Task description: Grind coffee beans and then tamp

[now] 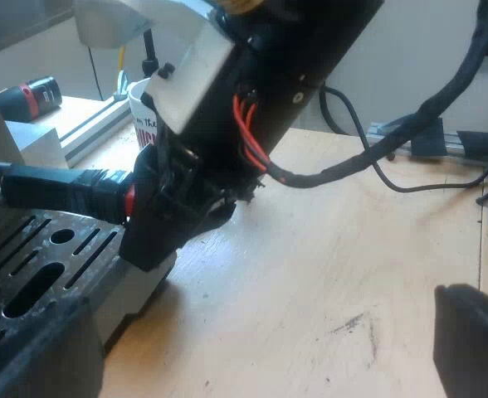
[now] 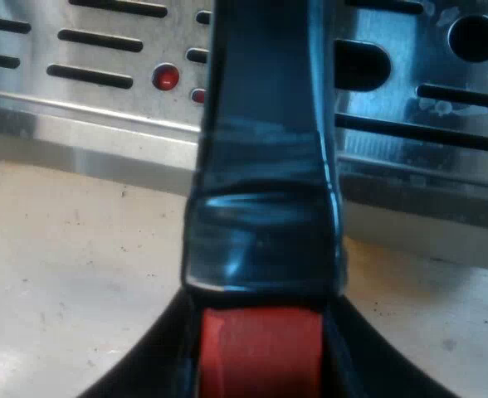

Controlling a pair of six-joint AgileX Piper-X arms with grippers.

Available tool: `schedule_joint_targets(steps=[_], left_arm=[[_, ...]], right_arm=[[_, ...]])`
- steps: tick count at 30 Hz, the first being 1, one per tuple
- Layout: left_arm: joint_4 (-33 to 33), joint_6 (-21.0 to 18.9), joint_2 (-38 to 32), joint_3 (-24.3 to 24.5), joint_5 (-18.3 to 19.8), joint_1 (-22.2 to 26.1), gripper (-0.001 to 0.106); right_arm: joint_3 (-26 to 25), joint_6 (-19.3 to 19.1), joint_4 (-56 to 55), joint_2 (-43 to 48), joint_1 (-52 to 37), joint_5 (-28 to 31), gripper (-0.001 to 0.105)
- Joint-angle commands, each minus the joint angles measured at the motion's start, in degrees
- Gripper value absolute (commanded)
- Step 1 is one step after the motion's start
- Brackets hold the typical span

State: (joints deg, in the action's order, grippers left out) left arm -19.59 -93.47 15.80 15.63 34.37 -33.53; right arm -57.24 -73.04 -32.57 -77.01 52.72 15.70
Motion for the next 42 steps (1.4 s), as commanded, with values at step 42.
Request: schedule_joint_targets(steps=[42], left_arm=[[-9.4, -5.7, -0.2, 6.0, -3.9, -0.1, 0.082]], right_arm=[[4.7, -7.5, -13.1, 18.1, 21.8, 10.5, 0.000]])
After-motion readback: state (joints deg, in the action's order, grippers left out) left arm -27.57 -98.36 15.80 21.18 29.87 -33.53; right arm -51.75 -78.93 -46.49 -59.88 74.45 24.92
